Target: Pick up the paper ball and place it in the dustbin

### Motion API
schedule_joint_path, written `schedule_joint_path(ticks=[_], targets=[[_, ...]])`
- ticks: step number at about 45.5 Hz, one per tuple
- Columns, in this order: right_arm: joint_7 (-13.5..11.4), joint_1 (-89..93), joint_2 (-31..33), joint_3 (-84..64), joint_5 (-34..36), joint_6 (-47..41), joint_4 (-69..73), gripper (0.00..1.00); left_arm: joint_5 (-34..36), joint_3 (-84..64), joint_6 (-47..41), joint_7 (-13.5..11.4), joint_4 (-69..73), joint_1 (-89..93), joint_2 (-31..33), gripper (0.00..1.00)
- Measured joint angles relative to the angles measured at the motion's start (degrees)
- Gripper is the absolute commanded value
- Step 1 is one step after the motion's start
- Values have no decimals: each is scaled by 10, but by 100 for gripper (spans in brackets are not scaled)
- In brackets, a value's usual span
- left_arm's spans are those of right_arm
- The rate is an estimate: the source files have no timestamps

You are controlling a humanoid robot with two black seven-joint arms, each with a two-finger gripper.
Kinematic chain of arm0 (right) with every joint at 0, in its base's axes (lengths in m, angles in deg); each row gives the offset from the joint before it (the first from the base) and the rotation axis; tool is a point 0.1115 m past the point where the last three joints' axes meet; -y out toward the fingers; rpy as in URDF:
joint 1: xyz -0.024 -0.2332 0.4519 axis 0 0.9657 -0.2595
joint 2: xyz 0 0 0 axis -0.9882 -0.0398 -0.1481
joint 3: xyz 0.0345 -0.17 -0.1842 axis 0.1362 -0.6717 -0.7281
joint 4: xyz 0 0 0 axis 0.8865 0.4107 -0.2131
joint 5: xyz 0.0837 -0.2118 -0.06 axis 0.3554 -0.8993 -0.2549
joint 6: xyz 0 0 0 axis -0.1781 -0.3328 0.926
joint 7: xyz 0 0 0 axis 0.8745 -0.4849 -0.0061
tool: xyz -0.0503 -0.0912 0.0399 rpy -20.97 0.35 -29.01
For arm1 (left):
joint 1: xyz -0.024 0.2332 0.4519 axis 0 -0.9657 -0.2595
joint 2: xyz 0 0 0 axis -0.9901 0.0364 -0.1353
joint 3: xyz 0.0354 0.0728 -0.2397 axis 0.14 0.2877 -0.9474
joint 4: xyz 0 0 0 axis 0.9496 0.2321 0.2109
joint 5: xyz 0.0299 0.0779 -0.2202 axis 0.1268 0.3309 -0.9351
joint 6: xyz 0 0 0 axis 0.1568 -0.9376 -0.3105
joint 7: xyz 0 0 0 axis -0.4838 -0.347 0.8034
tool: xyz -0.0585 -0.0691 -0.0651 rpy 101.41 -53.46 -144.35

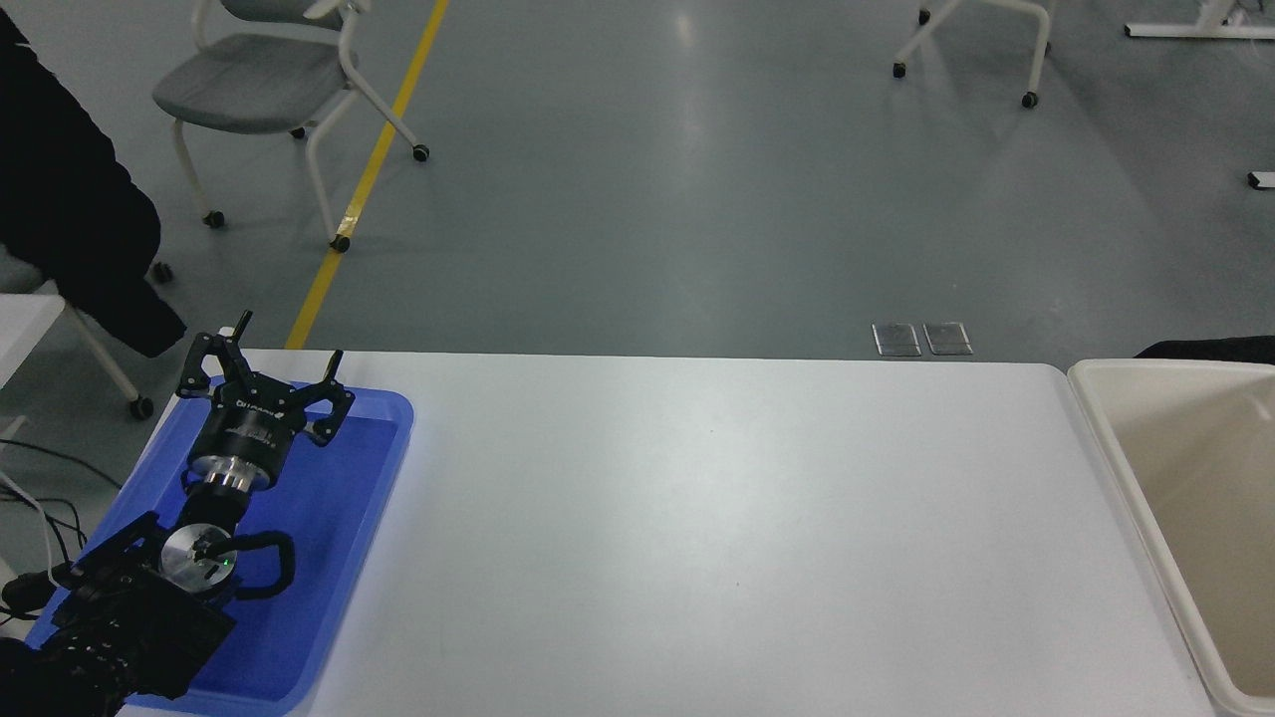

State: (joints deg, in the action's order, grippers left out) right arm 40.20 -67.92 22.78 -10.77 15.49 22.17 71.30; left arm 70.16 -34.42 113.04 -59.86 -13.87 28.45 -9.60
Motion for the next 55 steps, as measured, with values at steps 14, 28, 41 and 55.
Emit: schedule_joint_path(ticks=[14,28,41,55], targets=[[6,227,-105,152,2,102,-156,0,0,0,0,0,0,1,0,100],[7,321,-163,247,3,157,-205,100,0,0,0,0,0,1,0,100],[5,345,-176,298,3,173,-216,100,0,0,0,0,0,1,0,100],[5,338,-175,324,3,177,-218,100,0,0,0,0,0,1,0,100]])
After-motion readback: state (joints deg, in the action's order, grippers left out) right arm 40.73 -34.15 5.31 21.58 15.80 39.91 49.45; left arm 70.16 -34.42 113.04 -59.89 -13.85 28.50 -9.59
